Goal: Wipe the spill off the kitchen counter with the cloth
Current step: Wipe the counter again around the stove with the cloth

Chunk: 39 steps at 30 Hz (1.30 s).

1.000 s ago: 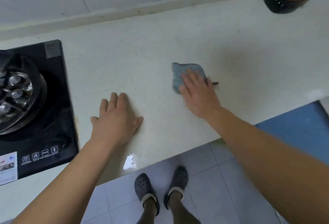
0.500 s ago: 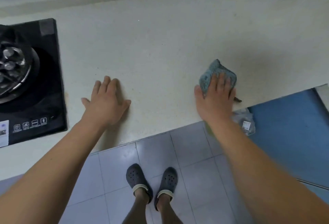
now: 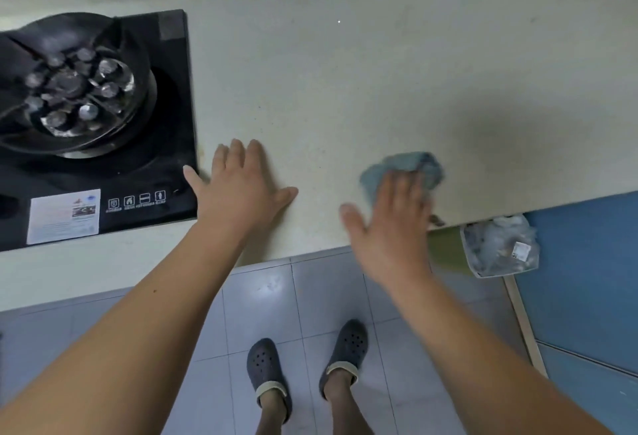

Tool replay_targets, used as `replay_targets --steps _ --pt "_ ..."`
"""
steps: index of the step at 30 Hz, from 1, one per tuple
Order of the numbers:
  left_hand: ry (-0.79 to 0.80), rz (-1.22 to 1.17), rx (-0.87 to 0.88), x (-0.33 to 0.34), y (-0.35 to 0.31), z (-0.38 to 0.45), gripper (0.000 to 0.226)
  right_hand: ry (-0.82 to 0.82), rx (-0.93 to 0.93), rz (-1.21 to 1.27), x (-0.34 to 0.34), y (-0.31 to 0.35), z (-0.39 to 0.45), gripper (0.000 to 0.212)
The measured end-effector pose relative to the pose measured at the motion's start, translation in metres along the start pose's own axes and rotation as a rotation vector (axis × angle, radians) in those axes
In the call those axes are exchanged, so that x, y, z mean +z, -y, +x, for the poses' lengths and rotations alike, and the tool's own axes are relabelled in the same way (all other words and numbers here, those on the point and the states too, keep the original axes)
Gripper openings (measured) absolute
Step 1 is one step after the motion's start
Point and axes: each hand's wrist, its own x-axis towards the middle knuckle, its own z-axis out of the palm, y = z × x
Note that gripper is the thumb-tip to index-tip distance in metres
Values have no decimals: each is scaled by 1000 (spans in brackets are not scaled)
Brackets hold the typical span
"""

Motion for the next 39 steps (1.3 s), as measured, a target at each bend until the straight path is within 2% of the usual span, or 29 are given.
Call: replay_targets --steps 2,3,5,7,10,11,12,15,17,19,21,23,24,25,28,29,31,33,35,36,37,39 --pt "-41 -51 31 -5 6 2 82 101 -351 -26 21 42 -40 98" --pt "-62 -86 34 -10 15 3 72 146 -459 -65 26 56 -53 98" --pt "-53 -127 38 -19 28 6 58 169 -516 -122 26 57 -49 96" --pt "-12 -147 64 -27 38 8 51 119 -396 -171 16 45 -20 92" --pt "7 -168 96 -27 37 10 43 4 36 -95 -4 33 24 89" --pt "9 -172 99 -25 34 10 42 -8 87 -73 -4 45 24 88" --pt "14 -182 105 -24 29 13 42 -34 56 -62 3 60 17 87" --pt "38 -224 68 -29 21 24 43 -5 -306 -27 23 97 -21 81" --pt "62 -213 62 -31 21 29 47 -5 -354 -16 22 89 -11 75" --pt "52 -192 68 -31 25 33 48 -94 -220 -29 13 67 29 73" --pt "11 -140 98 -29 29 40 50 -176 19 31 -5 42 81 73" --pt "-13 -93 111 -28 32 53 52 -124 255 166 -24 39 127 67" --pt "-13 -85 101 -28 33 58 56 -120 266 162 -26 50 137 65" --pt "-5 -80 77 -28 35 66 62 -117 170 105 -21 68 144 65" --pt "17 -82 44 -27 32 78 78 -34 -352 13 -7 113 129 64" --pt "16 -78 38 -28 31 82 82 -2 -445 3 -6 112 132 66" --pt "35 -81 10 -31 29 89 89 -60 -443 -34 -20 91 168 69" --pt "54 -77 -16 -33 26 98 92 -168 -282 -52 -40 64 228 72" --pt "81 -44 -19 -34 22 99 93 -122 -57 28 -62 56 279 71" --pt "93 -29 -15 -34 19 100 93 -65 -8 59 -67 68 296 68" --pt "106 -18 -15 -34 17 101 93 -15 -60 55 -68 87 304 68" --pt "116 -10 -18 -35 17 99 93 68 -402 -22 -57 129 299 67"
